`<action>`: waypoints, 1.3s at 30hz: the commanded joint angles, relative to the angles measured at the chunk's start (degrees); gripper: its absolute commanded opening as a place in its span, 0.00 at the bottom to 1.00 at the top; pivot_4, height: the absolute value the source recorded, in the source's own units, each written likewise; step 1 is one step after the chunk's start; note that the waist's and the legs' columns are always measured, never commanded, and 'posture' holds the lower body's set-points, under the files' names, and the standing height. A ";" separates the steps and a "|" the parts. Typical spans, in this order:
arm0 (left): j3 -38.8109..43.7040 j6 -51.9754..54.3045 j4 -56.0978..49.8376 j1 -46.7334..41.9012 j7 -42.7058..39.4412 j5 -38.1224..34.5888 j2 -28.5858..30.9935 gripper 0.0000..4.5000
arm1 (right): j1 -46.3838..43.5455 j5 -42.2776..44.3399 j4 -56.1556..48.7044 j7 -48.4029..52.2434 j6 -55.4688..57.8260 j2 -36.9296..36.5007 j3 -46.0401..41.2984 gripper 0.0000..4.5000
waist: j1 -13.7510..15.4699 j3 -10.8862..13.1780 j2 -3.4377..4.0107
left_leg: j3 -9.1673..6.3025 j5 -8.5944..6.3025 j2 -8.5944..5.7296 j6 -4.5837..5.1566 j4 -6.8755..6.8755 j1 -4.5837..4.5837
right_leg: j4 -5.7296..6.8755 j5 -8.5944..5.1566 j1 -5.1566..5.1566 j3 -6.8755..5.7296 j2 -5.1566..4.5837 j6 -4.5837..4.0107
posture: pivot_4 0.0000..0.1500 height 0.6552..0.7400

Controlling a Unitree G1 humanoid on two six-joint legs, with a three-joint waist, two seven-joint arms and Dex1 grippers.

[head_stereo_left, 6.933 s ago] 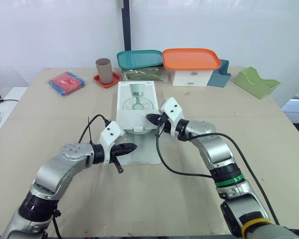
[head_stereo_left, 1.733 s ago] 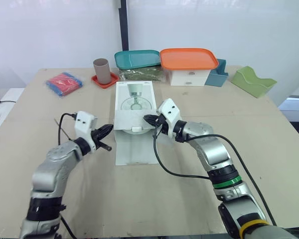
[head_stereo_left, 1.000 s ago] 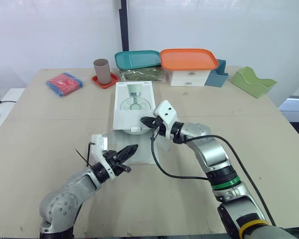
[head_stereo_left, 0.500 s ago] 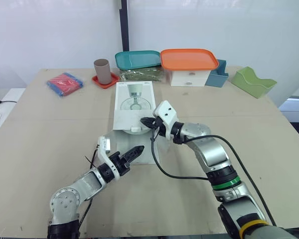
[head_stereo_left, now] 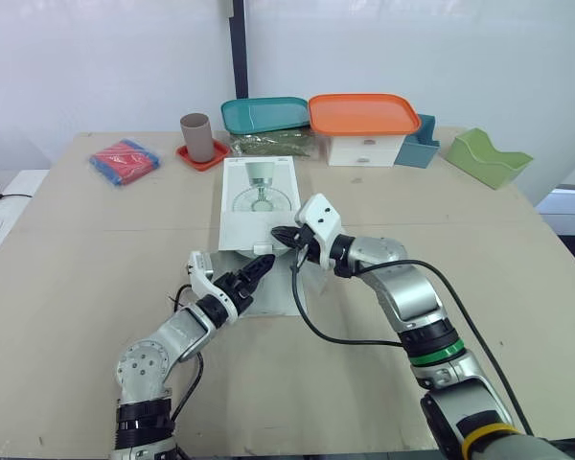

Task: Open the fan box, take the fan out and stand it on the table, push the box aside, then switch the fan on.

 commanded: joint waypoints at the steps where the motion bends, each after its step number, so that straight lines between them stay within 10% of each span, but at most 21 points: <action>1: 0.20 -2.68 -0.78 0.31 0.09 2.19 0.59 1.00 | 0.88 -0.18 -0.97 0.21 0.54 -0.10 0.69 0.00 | -0.01 0.00 0.00 | 0.00 0.00 0.00 0.00 0.00 0.00 | 0.00 0.00 0.00 0.00 0.00 0.00 | 1.00 1.00; 26: -1.47 -7.82 3.46 -3.72 -4.66 8.14 -0.13 1.00 | 0.39 -0.42 -0.28 -0.12 0.84 0.31 0.64 0.00 | 0.07 0.00 0.00 | -0.02 0.02 -0.01 -0.04 -0.01 -0.02 | -0.02 -0.01 0.01 -0.01 0.00 0.01 | 1.00 1.00; 36: -1.28 -7.34 3.96 -3.86 -7.11 8.94 -0.12 0.31 | 0.34 -0.53 -0.47 -0.25 1.01 0.67 0.57 0.00 | 0.23 0.00 -0.01 | -0.04 0.03 -0.02 -0.05 -0.01 -0.01 | -0.02 -0.01 0.03 -0.01 0.00 0.02 | 1.00 1.00; 39: -1.05 -6.67 3.25 -3.26 -7.64 8.09 0.17 0.25 | 0.39 -0.53 -0.56 -0.27 1.09 0.77 0.56 0.00 | 0.21 0.00 -0.01 | -0.03 0.03 -0.01 -0.05 -0.01 -0.01 | -0.02 -0.01 0.02 0.00 0.01 0.02 | 1.00 1.00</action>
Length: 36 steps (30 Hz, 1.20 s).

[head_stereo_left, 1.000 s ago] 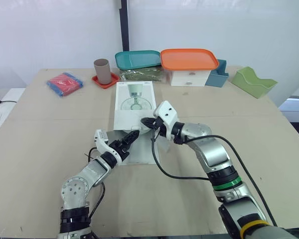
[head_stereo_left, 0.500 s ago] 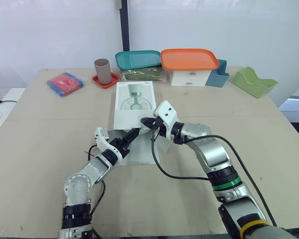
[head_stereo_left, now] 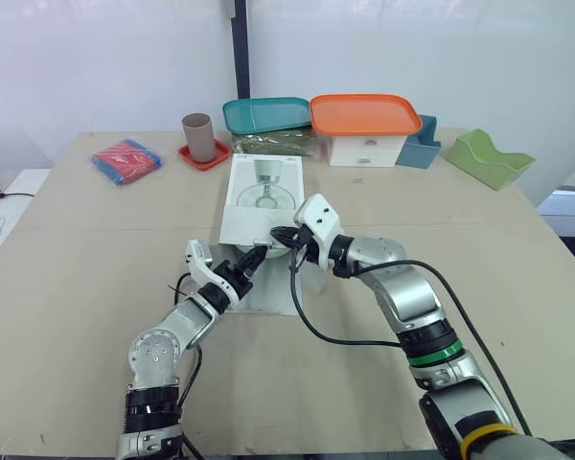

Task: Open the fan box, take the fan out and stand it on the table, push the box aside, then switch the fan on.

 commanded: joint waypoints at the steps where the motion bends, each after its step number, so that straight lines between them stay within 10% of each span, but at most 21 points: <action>1: 0.31 0.90 -0.92 0.86 -0.39 -0.64 0.75 0.25 | 0.34 -0.02 -0.35 -0.08 0.65 0.28 0.57 0.00 | -0.01 0.00 0.00 | -0.01 0.00 0.00 0.00 0.00 0.00 | 0.00 0.00 0.00 0.00 0.00 0.00 | 1.00 1.00; 21: -1.25 13.90 -17.67 17.64 2.16 -29.49 16.91 0.25 | 0.80 -0.09 -0.69 0.31 0.50 0.18 0.76 0.00 | -0.21 0.02 0.03 | -0.06 -0.11 0.02 0.14 -0.07 -0.01 | -0.01 -0.03 -0.05 0.00 -0.01 0.00 | 1.00 1.00; 32: -4.85 9.19 -19.28 20.85 3.57 -29.55 20.07 0.25 | 1.11 -0.12 -0.70 0.49 0.17 0.51 1.23 0.00 | -0.12 0.03 0.04 | -0.05 -0.11 0.01 0.13 -0.10 -0.01 | -0.04 -0.05 -0.04 0.00 -0.01 -0.03 | 1.00 1.00; 36: -5.03 8.47 -19.88 21.84 3.58 -31.10 21.51 0.60 | 1.33 -0.16 -0.98 0.59 0.22 0.51 1.37 0.00 | -0.12 0.03 0.04 | -0.06 -0.12 0.01 0.14 -0.11 -0.01 | -0.04 -0.05 -0.05 0.00 -0.01 -0.04 | 1.00 1.00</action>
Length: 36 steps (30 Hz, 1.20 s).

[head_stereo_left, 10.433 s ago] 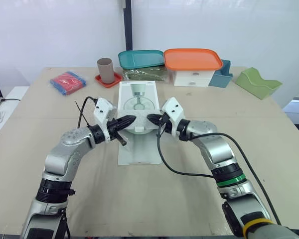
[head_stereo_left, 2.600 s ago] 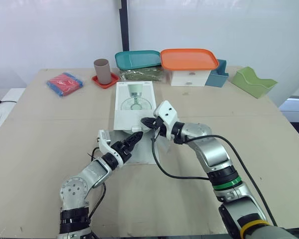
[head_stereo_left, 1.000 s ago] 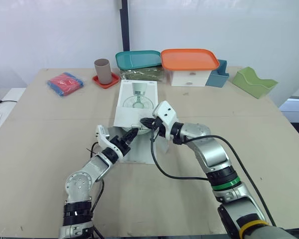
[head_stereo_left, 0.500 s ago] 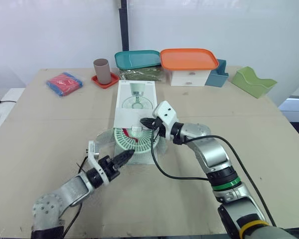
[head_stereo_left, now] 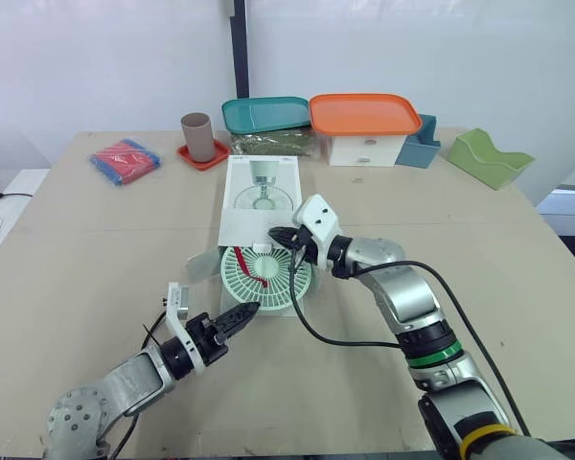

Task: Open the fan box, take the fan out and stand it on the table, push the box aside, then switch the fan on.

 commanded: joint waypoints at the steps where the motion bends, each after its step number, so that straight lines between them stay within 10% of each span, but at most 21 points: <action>1: 0.01 -0.57 -3.04 1.41 -0.32 -3.32 2.42 0.69 | 1.10 -0.10 -0.49 0.36 0.35 0.13 1.23 0.00 | -0.01 0.00 0.00 | 0.00 0.00 0.00 0.00 0.00 0.00 | 0.00 0.00 0.00 0.00 0.00 0.00 | 1.00 1.00; 6: 2.50 -1.80 -2.74 3.06 -2.09 -5.23 5.92 0.99 | 1.03 -0.12 -0.30 0.31 0.25 0.26 1.21 0.00 | -0.02 0.02 0.03 | 0.00 -0.01 0.01 0.01 -0.02 0.00 | 0.00 -0.03 -0.01 0.00 0.01 -0.03 | 1.00 1.00; 36: 0.24 -5.40 11.53 -11.56 -3.90 5.49 1.38 0.99 | 0.60 -0.53 0.28 0.21 0.33 0.93 1.05 0.00 | 0.11 0.02 0.02 | -0.01 0.00 0.00 0.00 -0.03 0.00 | -0.02 -0.08 0.00 -0.02 0.01 -0.02 | 1.00 1.00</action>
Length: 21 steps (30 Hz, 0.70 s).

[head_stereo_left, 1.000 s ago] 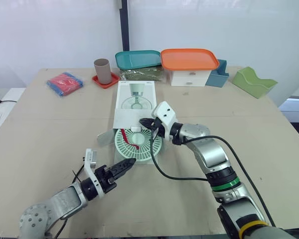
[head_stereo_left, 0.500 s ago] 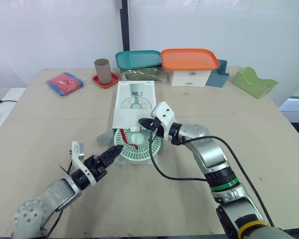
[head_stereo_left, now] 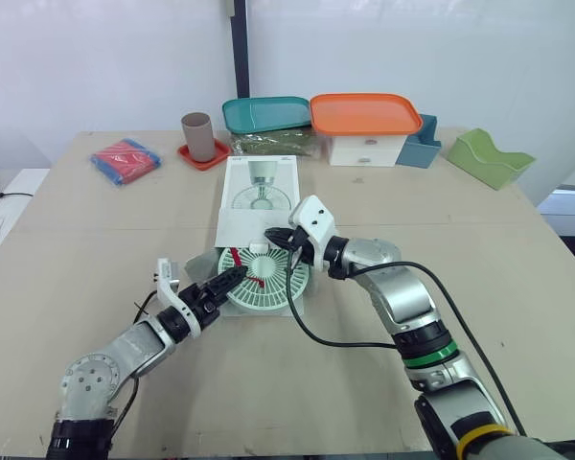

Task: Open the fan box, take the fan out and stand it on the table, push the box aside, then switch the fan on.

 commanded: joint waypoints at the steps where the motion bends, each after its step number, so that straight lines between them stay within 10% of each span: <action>1: 0.02 1.59 -0.19 -1.08 -2.42 0.46 0.12 0.99 | 0.78 -0.13 -0.22 0.03 0.78 -0.12 0.82 0.00 | 0.00 0.00 0.00 | 0.00 0.00 0.00 0.00 0.00 0.00 | 0.00 0.00 0.00 0.00 0.00 0.00 | 1.00 1.00; 4: 0.10 2.67 -0.29 -0.97 -3.46 -0.03 -0.30 0.93 | 1.01 -0.15 -0.57 -0.16 0.98 -0.26 0.68 0.00 | 0.00 0.00 0.00 | -0.01 0.00 0.00 -0.01 0.00 0.00 | 0.00 0.00 0.00 0.00 0.00 0.00 | 1.00 1.00; 12: 0.53 3.53 -0.67 -0.26 -3.69 -0.26 -1.40 0.40 | 1.26 -0.14 -0.95 -0.36 1.25 -0.24 0.77 0.00 | 0.02 0.00 -0.01 | -0.03 0.01 0.00 -0.01 0.00 0.00 | 0.00 0.00 0.01 0.00 0.00 0.01 | 1.00 1.00; 21: 2.18 4.53 -5.37 5.30 -2.67 -5.98 0.16 0.40 | 1.47 -0.16 -1.14 -0.42 1.24 -0.04 0.93 0.00 | -0.36 0.00 0.00 | -0.02 -0.01 0.02 -0.06 -0.07 0.00 | 0.00 -0.01 -0.05 0.00 0.00 0.02 | 1.00 1.00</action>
